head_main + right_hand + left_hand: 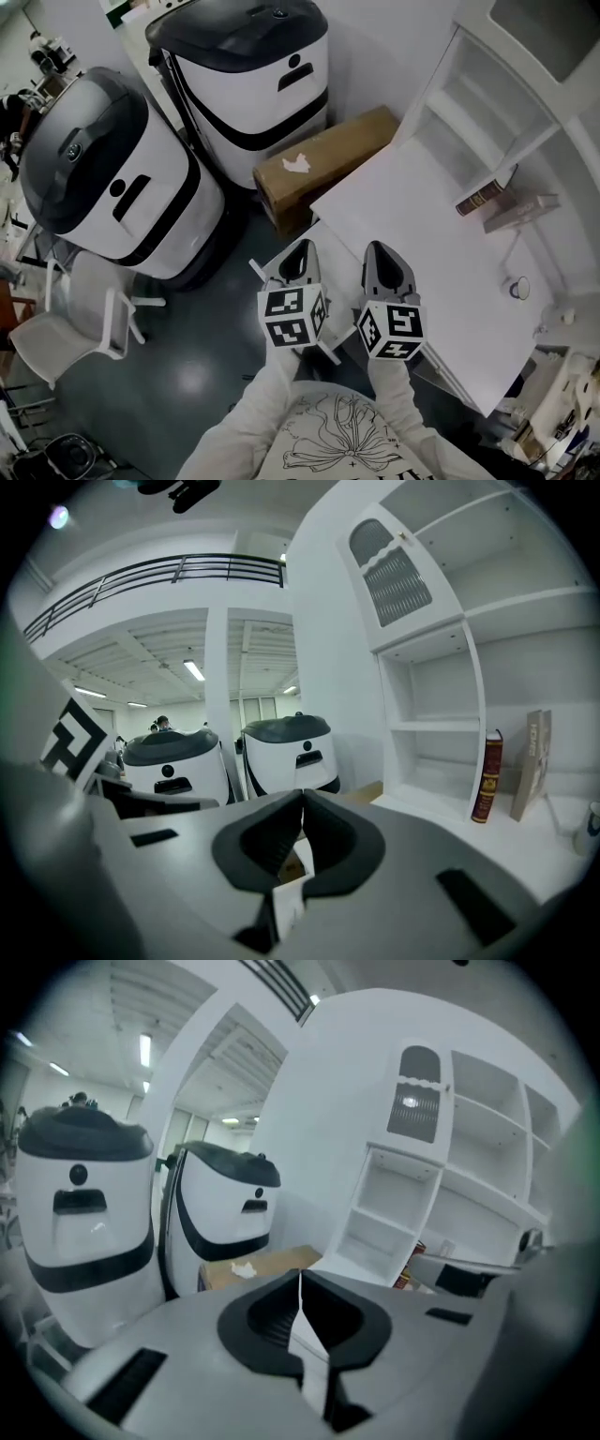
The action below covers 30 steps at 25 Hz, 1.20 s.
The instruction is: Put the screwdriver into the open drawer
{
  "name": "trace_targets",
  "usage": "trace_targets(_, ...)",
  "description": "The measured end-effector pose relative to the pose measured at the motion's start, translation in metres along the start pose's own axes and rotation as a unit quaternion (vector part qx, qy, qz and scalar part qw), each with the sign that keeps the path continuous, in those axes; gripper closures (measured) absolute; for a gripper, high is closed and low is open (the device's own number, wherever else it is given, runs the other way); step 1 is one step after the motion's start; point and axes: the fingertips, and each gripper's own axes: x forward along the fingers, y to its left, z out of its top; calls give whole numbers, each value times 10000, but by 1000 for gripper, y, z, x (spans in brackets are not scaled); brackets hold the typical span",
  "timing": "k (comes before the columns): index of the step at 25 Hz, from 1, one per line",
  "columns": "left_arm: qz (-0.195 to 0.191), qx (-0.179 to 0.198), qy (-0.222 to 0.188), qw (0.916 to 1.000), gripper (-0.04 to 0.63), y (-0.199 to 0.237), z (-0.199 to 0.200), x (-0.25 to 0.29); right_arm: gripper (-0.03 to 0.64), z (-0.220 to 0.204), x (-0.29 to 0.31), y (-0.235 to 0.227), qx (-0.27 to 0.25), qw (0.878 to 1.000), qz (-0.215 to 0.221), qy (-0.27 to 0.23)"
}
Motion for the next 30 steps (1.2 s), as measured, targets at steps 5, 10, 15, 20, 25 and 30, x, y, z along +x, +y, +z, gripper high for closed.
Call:
trace_targets(5, 195, 450, -680, 9965, 586, 0, 49, -37, 614, 30, -9, 10, -107, 9995, 116, -289)
trace_targets(10, 329, 611, -1136, 9911, 586, 3, 82, -64, 614, 54, -14, 17, -159, 9983, 198, -519)
trace_targets(15, 383, 805, -1398, 9862, 588, -1, 98, -81, 614, 70, -16, 21, -205, 9971, 272, -681)
trace_targets(20, 431, 874, -1530, 9834, 588, -5, 105, -91, 614, 78, -18, 22, -244, 9961, 348, -768)
trace_targets(25, 488, 911, -1607, 9816, 588, -7, 110, -97, 614, 82, -18, 23, -262, 9956, 382, -809)
trace_targets(30, 548, 928, -1629, 9807, 588, -5, 112, -99, 614, 83, -19, 23, -243, 9954, 398, -831)
